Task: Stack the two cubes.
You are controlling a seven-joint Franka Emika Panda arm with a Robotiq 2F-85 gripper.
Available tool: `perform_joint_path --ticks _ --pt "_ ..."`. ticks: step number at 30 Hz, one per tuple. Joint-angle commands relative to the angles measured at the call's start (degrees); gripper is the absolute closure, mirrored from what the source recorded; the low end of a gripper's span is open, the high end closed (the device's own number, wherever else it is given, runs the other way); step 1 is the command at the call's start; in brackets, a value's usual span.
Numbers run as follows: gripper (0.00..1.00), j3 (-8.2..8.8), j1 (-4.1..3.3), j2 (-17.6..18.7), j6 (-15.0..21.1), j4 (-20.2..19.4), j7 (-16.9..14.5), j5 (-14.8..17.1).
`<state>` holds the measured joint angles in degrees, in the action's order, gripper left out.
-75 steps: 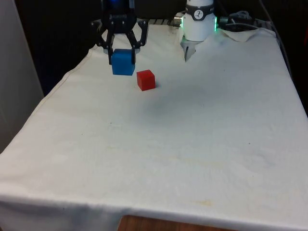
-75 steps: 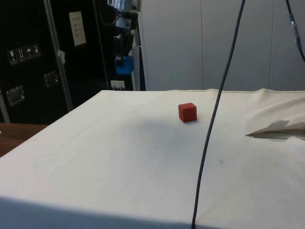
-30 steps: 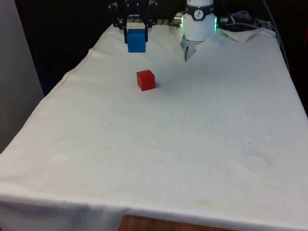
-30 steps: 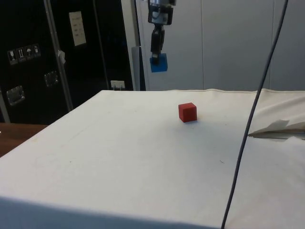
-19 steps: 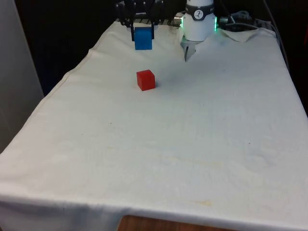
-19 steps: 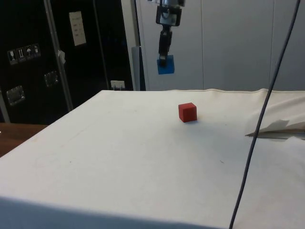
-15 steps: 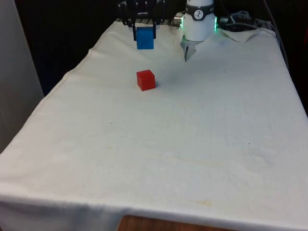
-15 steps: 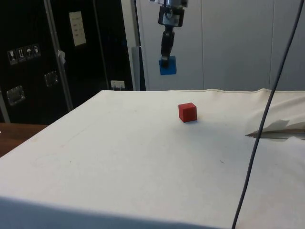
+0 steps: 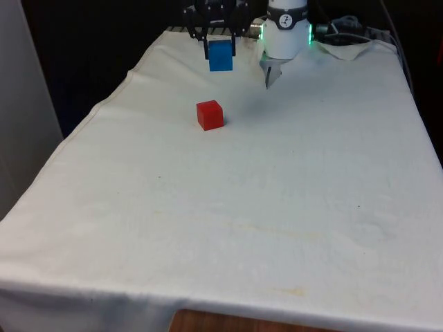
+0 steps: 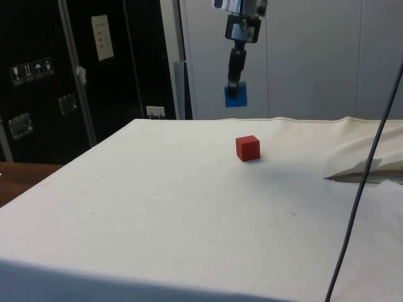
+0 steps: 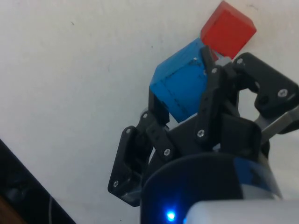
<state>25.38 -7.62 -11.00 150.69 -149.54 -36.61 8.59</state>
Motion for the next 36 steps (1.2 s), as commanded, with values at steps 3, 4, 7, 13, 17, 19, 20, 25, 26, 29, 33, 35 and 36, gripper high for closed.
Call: perform_joint_path --ticks 3,4,7,13,17,19,20,25,26,29,33,35,36 --pt "0.99 -0.06 0.29 0.4 1.49 -0.92 1.26 -0.11" --pt "0.99 -0.06 0.29 0.57 1.72 -1.03 1.49 0.06" --pt "0.99 -0.06 0.23 1.15 2.35 -1.32 2.23 0.4" --pt "0.99 0.06 0.23 2.64 3.44 -1.43 3.44 1.15" --pt "0.99 0.06 0.46 2.86 3.5 -1.49 3.32 1.49" --pt "0.99 0.0 0.4 2.81 3.67 -1.72 3.21 1.55" --pt "0.99 0.0 0.46 3.04 3.15 -1.32 3.21 1.43" --pt "0.99 0.11 0.4 2.69 4.64 -2.64 2.64 1.95" --pt "0.99 0.17 0.34 2.75 5.44 -3.21 2.41 2.23" --pt "0.99 0.0 0.63 3.09 5.1 -3.21 2.92 1.43" --pt "0.99 0.0 0.11 3.55 8.25 -4.41 2.29 2.92" --pt "0.99 -0.17 0.06 3.95 8.94 -4.58 2.29 3.27" --pt "0.99 -0.29 0.11 4.18 9.34 -4.64 2.23 3.5"
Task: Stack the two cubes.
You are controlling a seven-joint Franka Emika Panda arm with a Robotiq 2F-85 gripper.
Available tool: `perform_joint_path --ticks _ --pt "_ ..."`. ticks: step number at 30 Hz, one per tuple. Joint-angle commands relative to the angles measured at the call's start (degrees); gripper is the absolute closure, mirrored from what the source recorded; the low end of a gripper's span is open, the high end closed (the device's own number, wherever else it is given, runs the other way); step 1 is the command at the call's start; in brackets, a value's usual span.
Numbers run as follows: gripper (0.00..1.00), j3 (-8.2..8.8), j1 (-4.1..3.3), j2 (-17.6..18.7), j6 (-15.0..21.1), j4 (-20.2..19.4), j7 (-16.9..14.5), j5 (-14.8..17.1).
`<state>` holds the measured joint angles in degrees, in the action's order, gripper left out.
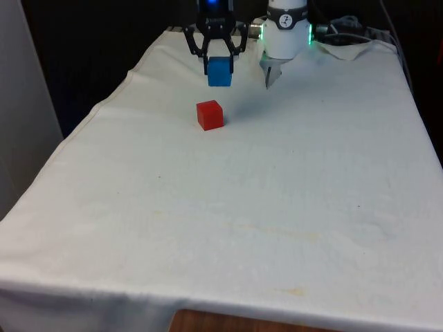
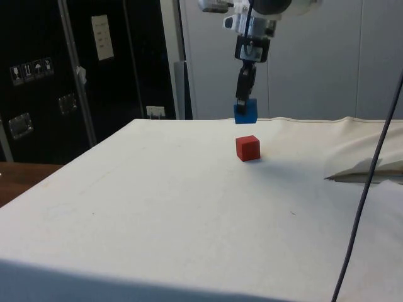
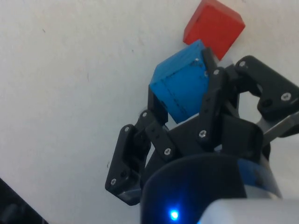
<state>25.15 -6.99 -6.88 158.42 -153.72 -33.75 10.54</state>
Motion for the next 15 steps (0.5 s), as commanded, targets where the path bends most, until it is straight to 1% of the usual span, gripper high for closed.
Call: perform_joint_path --ticks 1,2,3,9,10,11,15 --pt "0.99 -0.06 0.0 0.23 0.4 -0.06 -0.06 0.29" --pt "0.99 -0.11 -0.52 0.29 2.01 -0.57 -0.74 1.89" --pt "0.99 -0.23 -0.57 0.57 2.41 -0.63 -0.86 2.18" --pt "0.99 -0.92 -0.57 2.41 5.16 -1.03 -1.72 4.76" --pt "0.99 -0.92 0.0 3.15 4.35 -0.63 -0.97 3.32" --pt "0.99 -1.2 -0.52 2.86 5.96 -1.15 -1.95 5.56" --pt "0.99 -1.78 -0.46 3.67 7.33 -1.38 -2.01 6.7"
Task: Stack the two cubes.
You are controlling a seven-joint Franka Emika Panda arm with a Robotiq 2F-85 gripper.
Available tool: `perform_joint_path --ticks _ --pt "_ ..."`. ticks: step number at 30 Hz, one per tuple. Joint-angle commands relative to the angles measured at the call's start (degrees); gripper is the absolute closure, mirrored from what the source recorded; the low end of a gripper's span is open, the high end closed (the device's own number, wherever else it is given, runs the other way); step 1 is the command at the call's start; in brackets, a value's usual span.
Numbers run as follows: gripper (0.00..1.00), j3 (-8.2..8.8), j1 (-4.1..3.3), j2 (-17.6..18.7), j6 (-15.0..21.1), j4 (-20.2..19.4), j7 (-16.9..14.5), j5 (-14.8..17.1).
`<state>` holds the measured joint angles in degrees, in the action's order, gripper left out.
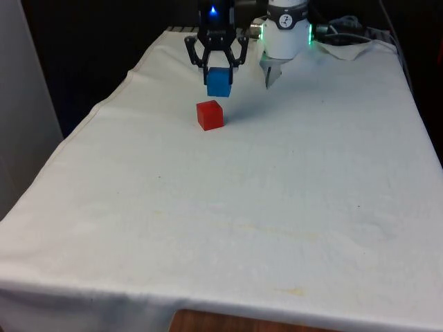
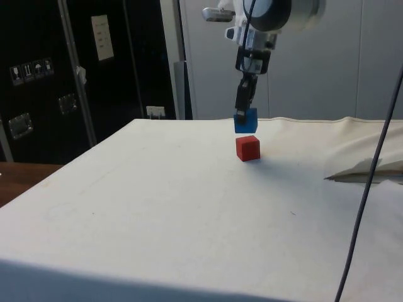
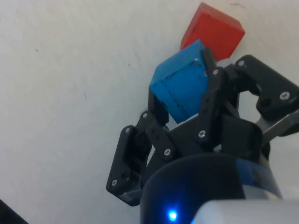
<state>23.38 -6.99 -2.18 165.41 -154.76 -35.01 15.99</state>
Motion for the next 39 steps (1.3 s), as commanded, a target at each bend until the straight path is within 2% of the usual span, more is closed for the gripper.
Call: perform_joint_path --ticks 1,2,3,4,12,13,14,18,21,22,23,29,31,32,33,34,36,37,39 --pt "0.99 -0.11 -0.52 -0.8 0.69 -0.34 -0.74 1.49" --pt "0.99 -0.34 -0.52 -0.23 1.32 -0.34 -0.74 2.06" --pt "0.99 -0.06 0.0 0.29 0.23 0.0 0.0 0.29" --pt "0.99 -0.34 -0.52 -0.23 1.32 -0.34 -0.74 2.06" --pt "0.99 -1.83 -0.29 3.38 4.41 0.52 -0.29 4.76" --pt "0.99 -1.26 0.0 3.78 3.84 0.4 0.17 2.98" --pt "0.99 -2.01 -0.29 3.9 4.7 0.74 -0.17 4.93" --pt "0.99 -2.81 0.0 6.42 5.67 2.06 0.92 5.67" --pt "0.99 -3.04 0.17 7.79 5.96 2.64 1.15 5.96" --pt "0.99 -2.23 0.0 8.65 5.73 2.81 1.72 4.58" --pt "0.99 -3.09 0.23 8.08 6.07 2.81 1.15 6.13" --pt "0.99 -2.86 0.52 8.59 5.61 3.21 1.2 5.9" --pt "0.99 -2.46 0.34 8.94 5.67 3.21 1.72 5.16" --pt "0.99 -2.81 0.57 8.65 5.39 3.27 1.26 5.84" --pt "0.96 -2.81 0.57 8.71 5.33 3.32 1.26 5.79" --pt "0.82 -2.81 0.63 8.82 5.21 3.44 1.32 5.73" --pt "0.63 -2.75 0.69 8.88 5.16 3.5 1.32 5.67" --pt "0.49 -2.75 0.69 8.88 5.1 3.5 1.38 5.67" --pt "0.29 -2.75 0.74 8.94 5.04 3.55 1.38 5.67"
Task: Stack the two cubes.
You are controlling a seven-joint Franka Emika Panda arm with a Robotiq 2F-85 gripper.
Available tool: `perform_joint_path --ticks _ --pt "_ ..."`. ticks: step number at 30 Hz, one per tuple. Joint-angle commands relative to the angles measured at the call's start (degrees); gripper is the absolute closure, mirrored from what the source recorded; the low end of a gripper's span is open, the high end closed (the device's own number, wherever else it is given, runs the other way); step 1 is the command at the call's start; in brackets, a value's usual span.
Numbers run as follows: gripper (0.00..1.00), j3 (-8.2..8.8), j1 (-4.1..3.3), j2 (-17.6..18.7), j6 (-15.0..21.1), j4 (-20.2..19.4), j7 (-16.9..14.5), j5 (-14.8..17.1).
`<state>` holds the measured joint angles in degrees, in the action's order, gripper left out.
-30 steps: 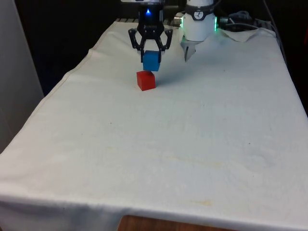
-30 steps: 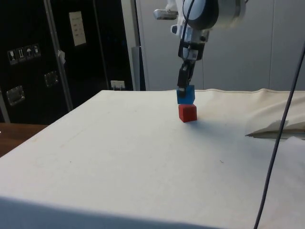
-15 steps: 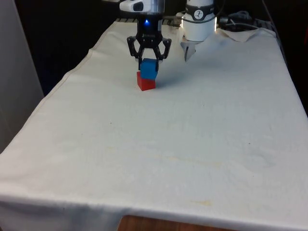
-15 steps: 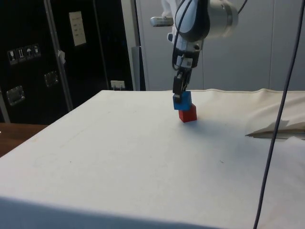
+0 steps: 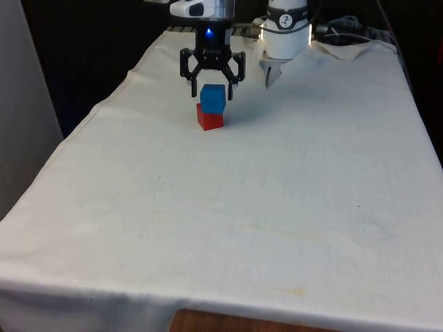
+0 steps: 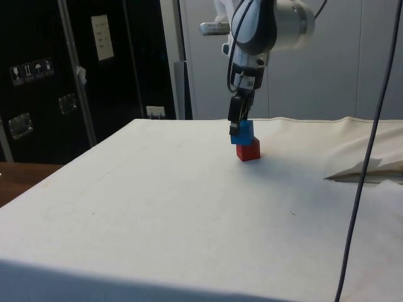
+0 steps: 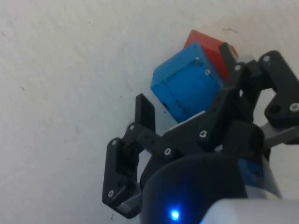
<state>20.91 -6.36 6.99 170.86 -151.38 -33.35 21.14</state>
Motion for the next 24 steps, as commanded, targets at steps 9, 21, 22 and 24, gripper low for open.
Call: perform_joint_path --ticks 9,21,22,24 --pt "0.0 -0.29 0.11 -0.23 -0.52 0.29 -0.29 0.46" --pt "0.0 0.97 0.23 -2.46 -1.2 0.34 0.69 -2.41" --pt "0.0 0.92 0.29 -2.86 -1.26 0.29 0.8 -2.58" --pt "0.0 0.86 0.34 -3.61 -1.49 0.23 0.86 -2.81"
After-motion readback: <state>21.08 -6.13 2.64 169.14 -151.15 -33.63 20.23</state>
